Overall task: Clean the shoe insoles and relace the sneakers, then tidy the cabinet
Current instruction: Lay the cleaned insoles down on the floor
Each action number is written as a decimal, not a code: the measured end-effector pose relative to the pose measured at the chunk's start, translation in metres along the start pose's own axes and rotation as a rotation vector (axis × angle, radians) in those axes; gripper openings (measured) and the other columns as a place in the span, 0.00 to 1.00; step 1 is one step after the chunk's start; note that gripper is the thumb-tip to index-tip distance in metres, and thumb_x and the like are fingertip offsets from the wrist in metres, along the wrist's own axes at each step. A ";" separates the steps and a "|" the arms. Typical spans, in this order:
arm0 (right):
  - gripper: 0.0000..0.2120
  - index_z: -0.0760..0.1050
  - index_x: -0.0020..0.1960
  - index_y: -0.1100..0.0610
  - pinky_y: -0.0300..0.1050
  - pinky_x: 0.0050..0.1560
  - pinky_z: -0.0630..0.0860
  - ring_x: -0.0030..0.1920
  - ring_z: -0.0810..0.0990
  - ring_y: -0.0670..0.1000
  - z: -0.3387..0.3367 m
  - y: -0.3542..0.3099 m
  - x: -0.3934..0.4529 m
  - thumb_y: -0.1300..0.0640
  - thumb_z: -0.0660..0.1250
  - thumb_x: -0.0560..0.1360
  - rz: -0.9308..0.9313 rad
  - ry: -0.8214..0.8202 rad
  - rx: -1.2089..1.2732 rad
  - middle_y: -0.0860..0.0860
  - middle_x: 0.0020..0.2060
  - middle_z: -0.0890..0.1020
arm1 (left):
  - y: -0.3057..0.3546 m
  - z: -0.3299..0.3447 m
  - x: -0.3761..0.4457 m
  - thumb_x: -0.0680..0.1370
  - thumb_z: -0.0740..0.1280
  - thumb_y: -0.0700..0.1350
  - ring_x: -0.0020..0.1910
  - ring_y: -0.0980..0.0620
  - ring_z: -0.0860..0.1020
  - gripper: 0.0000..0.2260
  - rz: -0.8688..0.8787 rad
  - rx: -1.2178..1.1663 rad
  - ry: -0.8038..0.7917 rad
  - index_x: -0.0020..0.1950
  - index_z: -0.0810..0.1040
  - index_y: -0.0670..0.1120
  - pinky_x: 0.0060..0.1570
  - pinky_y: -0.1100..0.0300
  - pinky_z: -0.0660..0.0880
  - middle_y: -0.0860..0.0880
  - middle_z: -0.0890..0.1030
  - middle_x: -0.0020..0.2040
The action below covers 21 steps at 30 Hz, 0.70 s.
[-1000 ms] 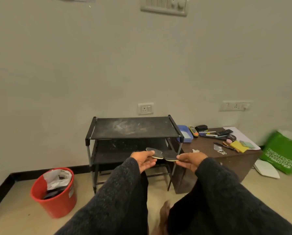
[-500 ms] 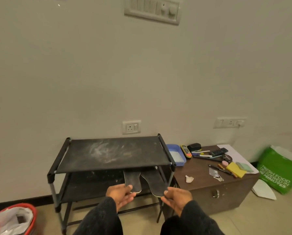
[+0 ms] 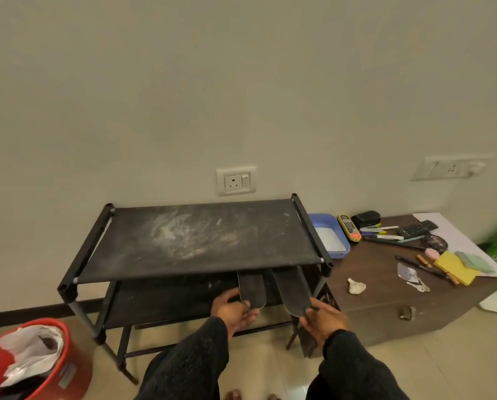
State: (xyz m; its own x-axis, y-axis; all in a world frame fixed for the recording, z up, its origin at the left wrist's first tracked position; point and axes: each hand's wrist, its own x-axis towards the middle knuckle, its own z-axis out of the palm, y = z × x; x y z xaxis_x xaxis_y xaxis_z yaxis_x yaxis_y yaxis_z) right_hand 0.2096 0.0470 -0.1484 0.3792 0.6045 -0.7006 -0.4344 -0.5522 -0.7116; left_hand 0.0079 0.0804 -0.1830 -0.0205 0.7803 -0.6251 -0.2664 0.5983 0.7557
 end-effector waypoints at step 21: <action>0.17 0.68 0.67 0.74 0.53 0.57 0.77 0.59 0.77 0.66 0.034 0.028 0.143 0.76 0.56 0.79 0.148 0.129 0.374 0.76 0.61 0.72 | -0.047 -0.003 0.044 0.79 0.69 0.34 0.49 0.44 0.86 0.17 0.109 -0.110 0.124 0.66 0.73 0.45 0.44 0.58 0.83 0.38 0.83 0.55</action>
State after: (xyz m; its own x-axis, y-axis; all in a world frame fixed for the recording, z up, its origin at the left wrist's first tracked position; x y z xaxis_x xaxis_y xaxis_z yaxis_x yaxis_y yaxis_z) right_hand 0.2237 0.1376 -0.2661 0.3793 0.4449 -0.8113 -0.7493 -0.3667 -0.5515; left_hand 0.0171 0.0862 -0.2467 -0.1718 0.8068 -0.5653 -0.3592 0.4830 0.7985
